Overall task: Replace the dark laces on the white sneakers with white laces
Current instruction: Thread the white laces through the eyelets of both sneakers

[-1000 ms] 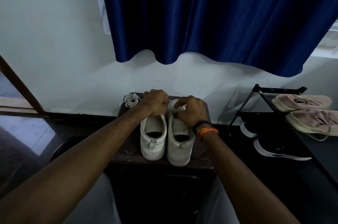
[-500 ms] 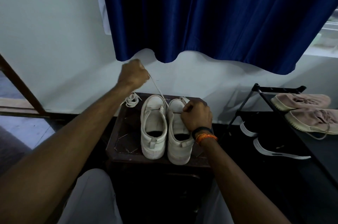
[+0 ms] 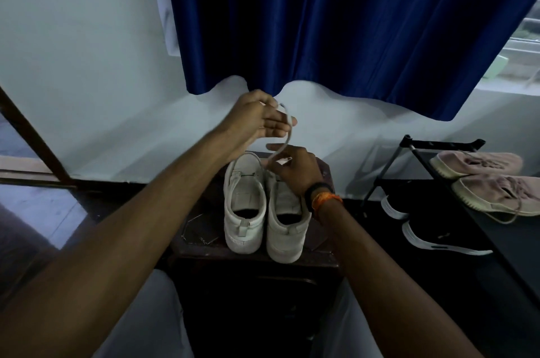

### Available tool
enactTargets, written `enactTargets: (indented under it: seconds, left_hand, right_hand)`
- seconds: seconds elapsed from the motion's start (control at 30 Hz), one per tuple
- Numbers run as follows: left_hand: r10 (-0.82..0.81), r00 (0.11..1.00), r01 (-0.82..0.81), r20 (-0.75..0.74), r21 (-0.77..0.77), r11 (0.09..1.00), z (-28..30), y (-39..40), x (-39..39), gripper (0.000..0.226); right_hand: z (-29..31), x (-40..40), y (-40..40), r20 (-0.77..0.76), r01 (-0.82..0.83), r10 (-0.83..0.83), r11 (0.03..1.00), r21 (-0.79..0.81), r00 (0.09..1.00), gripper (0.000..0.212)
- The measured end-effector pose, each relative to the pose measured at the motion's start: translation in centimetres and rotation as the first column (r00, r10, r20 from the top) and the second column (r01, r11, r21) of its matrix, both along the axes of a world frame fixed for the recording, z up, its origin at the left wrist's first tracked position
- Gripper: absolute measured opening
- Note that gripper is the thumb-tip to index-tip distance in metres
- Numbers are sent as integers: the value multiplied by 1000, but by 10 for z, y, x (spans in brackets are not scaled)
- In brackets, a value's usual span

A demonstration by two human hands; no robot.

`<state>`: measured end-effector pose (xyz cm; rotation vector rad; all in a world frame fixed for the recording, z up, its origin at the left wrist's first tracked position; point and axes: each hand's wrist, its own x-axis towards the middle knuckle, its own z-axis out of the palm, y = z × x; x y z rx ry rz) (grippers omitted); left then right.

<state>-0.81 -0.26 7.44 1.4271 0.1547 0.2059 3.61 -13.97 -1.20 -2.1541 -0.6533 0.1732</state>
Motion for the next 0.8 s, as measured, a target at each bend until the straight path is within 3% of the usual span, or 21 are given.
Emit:
enactTargets:
  seconds: [0.1,0.2,0.3,0.37,0.43,0.5,0.63,0.7,0.8]
  left_hand:
    - [-32,999,29,-27,-102,994,-11,-12,1,13]
    - [82,995,-87,-52,-99,991,-22,-13,0,5]
    - [211,970,-210,-119,18,977,-36,-7,-2,9]
    - [204,958,-144,-202,274,951,-50,-2,-4,14]
    - [98,946,83,-308,525,847,-63,0,-5,22]
    - [4,931,241,-365,624,744,-72,-2,-6,8]
    - [-7,936,287,-351,754,591,-84,0,5,21]
    - [-10,930,323,-367,805,497,-89,1,10,22]
    - [16,923,331,-384,817,471,-90,3,13,48]
  right_hand:
    - [5,3,4,-12,10,-10,1000,-6,1000,19]
    - [11,12,-1,-38,94,-92,994,57,995,13]
    - [17,14,-7,-72,111,-101,982,155,992,13]
    - [20,15,-8,-16,100,-99,988,115,995,20]
    - [25,16,-6,-7,118,-118,989,94,993,29]
    - [30,18,-3,-22,132,-131,983,130,991,32]
    - [47,9,5,95,50,-65,986,157,993,10]
    - [59,4,9,111,18,-46,970,241,993,9]
    - [76,2,15,132,-24,-31,919,394,991,12]
